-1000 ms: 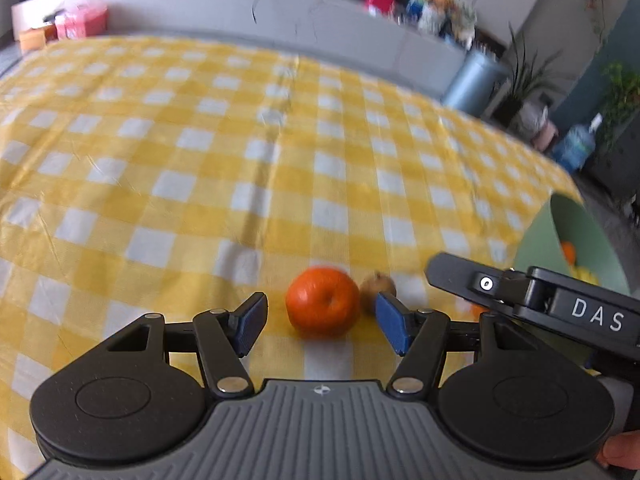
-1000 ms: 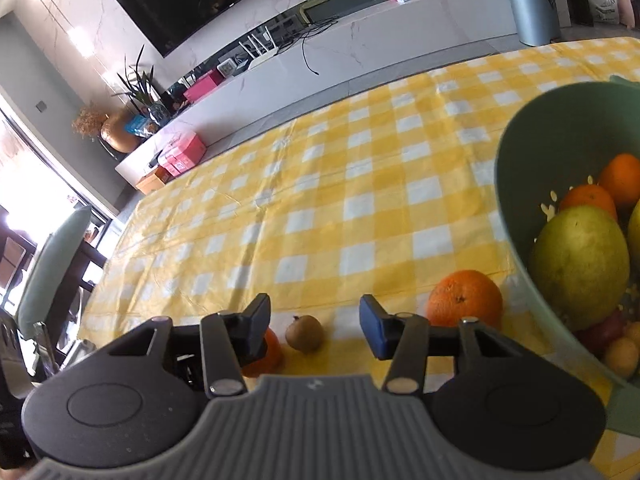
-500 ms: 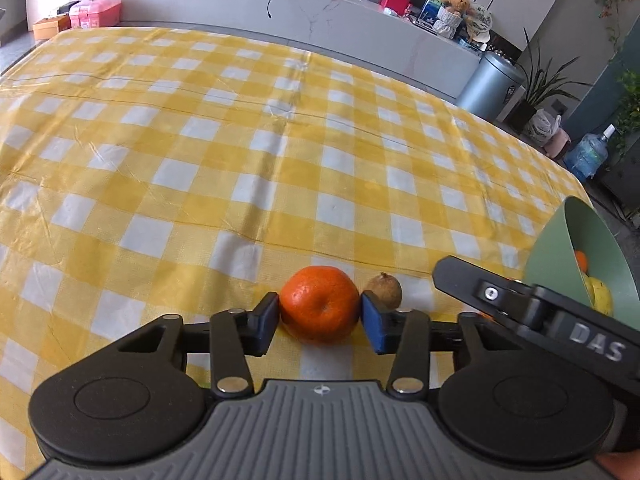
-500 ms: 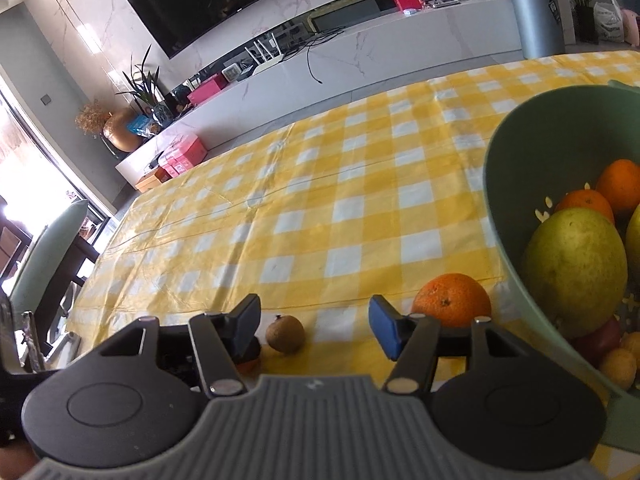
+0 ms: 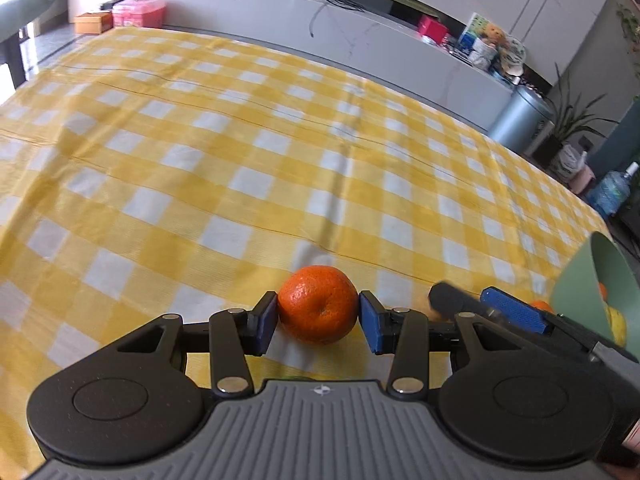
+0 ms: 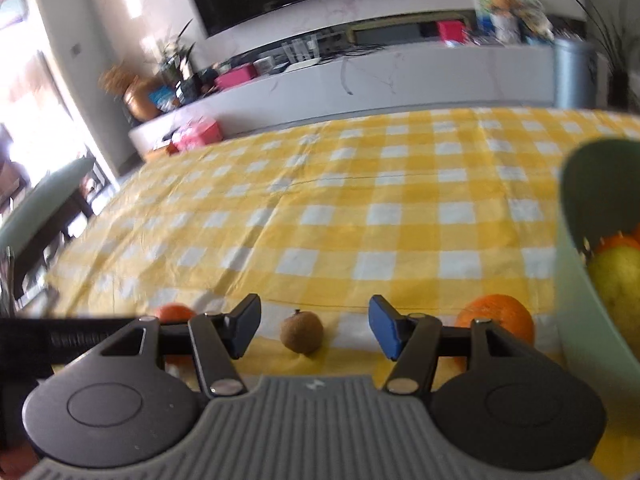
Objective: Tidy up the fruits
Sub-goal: 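Grasp the last brown kiwi with the right tool while the left tool holds the tangerine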
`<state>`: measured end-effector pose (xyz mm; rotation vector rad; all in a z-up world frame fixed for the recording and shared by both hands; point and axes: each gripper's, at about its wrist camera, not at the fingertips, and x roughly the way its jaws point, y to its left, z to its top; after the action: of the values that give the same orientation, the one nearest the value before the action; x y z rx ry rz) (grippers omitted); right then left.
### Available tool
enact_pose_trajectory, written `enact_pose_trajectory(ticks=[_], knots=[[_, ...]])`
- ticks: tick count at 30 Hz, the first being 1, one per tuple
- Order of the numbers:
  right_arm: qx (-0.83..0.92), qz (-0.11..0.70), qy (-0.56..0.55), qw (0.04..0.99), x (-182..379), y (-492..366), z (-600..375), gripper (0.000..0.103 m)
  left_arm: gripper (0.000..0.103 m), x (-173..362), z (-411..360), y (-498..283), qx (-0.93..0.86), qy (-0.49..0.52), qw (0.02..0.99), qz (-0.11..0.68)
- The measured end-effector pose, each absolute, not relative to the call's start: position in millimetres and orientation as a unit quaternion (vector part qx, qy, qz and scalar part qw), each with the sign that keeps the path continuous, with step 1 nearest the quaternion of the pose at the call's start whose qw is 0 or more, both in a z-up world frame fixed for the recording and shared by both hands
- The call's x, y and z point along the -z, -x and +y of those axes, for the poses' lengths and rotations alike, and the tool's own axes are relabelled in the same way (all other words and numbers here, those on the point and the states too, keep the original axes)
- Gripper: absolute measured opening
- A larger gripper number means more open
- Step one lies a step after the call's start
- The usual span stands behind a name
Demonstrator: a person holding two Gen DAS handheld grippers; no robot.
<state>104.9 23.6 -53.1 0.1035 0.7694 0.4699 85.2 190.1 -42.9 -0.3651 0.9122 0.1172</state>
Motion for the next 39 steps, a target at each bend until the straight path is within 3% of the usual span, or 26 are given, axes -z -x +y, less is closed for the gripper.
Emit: enact_pose_trajectory(ticks=[5, 17, 39], knots=[[-0.238, 0.363, 0.033, 0.9, 62, -104, 44, 0.056, 0.049, 42, 195, -83, -0.081, 0.161, 0.883, 0.433], [-0.248, 0.37, 0.033, 0.895, 70, -107, 48, 0.024, 0.049, 44, 195, -82, -0.07, 0.174, 0.881, 0.434], [-0.251, 0.31, 0.0, 0.917, 33, -82, 33, 0.023, 0.049, 20, 179, -67, -0.038, 0.198, 0.888, 0.413]])
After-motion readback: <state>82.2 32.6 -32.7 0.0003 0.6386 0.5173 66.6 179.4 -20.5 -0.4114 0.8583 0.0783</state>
